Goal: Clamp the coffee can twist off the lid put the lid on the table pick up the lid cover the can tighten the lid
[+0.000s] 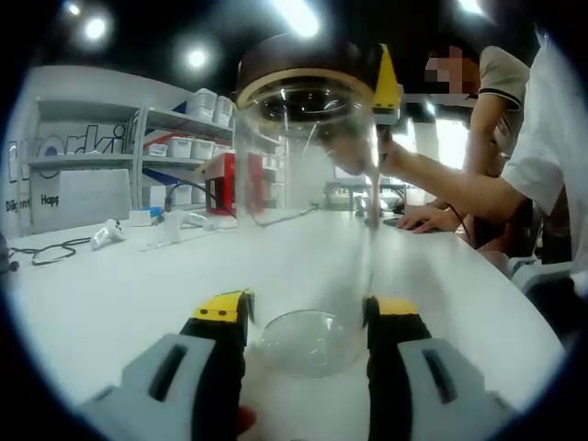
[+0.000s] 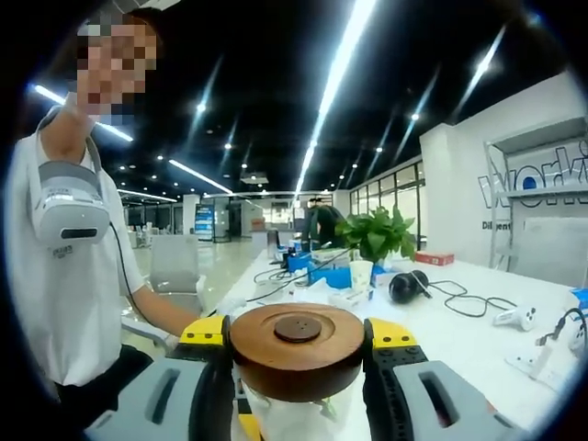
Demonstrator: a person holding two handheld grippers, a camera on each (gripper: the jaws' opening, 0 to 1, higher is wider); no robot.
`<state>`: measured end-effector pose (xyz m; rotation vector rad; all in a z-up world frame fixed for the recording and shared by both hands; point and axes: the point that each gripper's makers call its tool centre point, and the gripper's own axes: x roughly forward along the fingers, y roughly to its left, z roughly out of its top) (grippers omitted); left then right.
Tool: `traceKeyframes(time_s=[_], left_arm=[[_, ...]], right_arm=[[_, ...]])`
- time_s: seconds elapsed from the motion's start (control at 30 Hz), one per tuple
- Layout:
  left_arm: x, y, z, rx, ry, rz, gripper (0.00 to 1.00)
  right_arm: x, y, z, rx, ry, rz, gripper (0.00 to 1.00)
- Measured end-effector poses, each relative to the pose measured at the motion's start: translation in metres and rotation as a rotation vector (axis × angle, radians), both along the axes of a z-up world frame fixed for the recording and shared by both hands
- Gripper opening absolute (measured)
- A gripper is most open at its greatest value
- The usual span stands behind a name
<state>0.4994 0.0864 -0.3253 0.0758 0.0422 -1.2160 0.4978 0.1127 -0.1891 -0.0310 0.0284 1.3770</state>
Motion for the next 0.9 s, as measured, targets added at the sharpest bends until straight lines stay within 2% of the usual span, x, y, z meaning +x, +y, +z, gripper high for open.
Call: traceKeyframes(time_s=[0.23, 0.9], left_arm=[[-0.0005, -0.0002, 0.0001, 0.000, 0.000, 0.000, 0.42], [-0.0019, -0.0007, 0.0006, 0.000, 0.002, 0.001, 0.42]], right_arm=[[0.0014, -0.0025, 0.0003, -0.015, -0.015, -0.038, 0.51], [0.0055, -0.0045, -0.0003, -0.015, 0.006, -0.161, 0.52]])
